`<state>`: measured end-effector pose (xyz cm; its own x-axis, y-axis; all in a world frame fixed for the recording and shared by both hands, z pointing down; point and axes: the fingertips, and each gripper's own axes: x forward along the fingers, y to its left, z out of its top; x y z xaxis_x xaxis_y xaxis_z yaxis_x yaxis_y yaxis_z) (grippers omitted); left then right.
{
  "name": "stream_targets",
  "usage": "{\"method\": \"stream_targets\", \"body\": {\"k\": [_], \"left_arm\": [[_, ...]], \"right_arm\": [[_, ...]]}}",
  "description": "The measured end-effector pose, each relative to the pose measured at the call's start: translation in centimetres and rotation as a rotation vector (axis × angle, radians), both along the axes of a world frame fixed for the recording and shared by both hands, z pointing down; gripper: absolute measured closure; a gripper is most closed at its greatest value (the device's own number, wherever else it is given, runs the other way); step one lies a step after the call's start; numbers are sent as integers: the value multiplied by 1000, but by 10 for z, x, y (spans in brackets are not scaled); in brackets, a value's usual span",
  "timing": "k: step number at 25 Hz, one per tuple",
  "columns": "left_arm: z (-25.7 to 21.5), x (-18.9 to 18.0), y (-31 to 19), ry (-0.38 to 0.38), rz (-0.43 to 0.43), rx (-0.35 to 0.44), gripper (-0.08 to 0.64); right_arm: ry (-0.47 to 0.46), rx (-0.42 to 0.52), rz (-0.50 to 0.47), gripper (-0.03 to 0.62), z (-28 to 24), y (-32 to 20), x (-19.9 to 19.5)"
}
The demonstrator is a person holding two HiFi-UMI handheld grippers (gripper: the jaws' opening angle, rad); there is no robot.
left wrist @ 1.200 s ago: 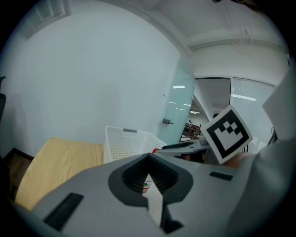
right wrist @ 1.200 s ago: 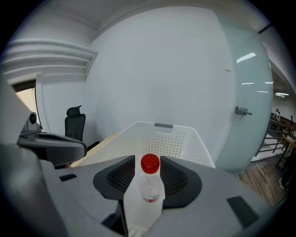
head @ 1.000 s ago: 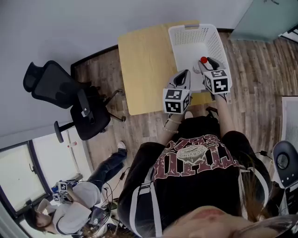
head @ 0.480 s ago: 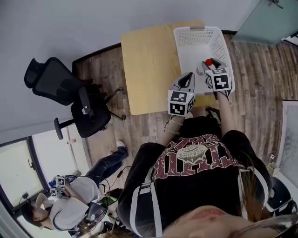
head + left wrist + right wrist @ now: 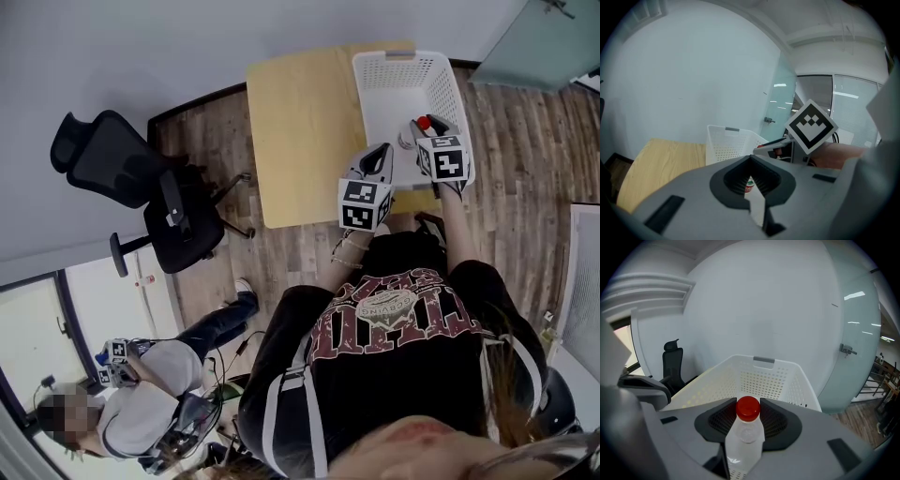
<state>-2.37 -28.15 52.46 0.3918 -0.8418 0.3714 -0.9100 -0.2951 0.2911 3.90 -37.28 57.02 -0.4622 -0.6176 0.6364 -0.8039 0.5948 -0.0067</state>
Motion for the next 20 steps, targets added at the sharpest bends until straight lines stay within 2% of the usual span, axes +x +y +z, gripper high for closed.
{"method": "stream_targets", "body": {"k": [12, 20], "left_arm": [[-1, -1, 0, -3, 2, 2, 514], [1, -2, 0, -10, 10, 12, 514]], "right_arm": [[-12, 15, -38, 428, -10, 8, 1], [-22, 57, -54, 428, -24, 16, -3]]}}
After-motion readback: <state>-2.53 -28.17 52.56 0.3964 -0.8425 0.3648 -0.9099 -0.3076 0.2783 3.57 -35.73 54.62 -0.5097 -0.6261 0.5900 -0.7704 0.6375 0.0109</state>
